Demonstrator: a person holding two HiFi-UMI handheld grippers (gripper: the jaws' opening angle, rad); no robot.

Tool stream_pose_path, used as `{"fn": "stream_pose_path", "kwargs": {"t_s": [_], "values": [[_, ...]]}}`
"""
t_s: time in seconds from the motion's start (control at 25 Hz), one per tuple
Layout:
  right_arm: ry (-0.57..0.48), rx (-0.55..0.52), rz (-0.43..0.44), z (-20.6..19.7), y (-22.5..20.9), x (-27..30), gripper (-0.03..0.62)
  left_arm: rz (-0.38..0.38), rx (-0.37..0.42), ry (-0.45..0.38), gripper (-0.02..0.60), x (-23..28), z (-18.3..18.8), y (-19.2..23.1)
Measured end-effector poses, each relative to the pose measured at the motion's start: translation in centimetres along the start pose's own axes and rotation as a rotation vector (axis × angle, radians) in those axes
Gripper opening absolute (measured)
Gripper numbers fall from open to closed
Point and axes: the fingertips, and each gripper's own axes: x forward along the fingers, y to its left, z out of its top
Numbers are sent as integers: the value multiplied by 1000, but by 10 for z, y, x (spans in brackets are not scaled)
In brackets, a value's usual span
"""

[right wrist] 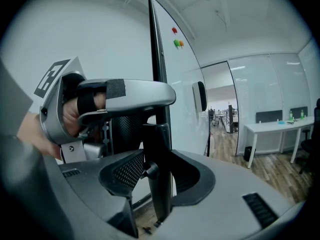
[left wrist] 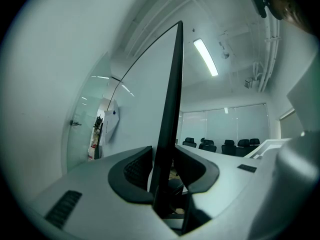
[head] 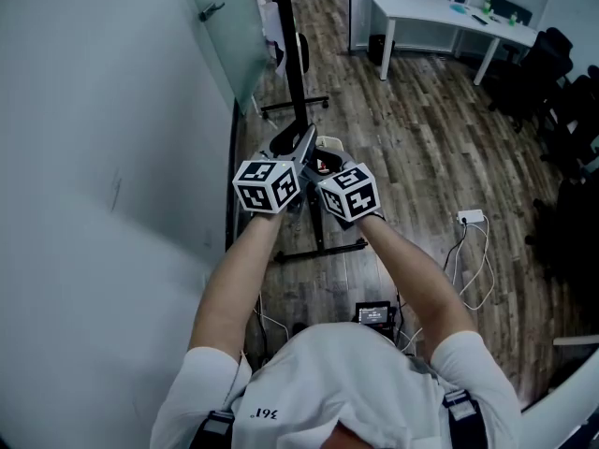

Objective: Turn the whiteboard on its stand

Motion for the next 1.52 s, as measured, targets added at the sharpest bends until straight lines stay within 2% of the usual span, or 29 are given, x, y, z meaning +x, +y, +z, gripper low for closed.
{"fn": "stream_pose_path", "kwargs": {"t_s": [0.76, 1.52], "values": [[65, -1, -30, 12, -40, 43, 178, 29, -45, 2, 123, 42, 0, 38], [78, 0, -41, 15, -48, 51, 178, 40, -57, 1, 117, 49, -3, 45]]}}
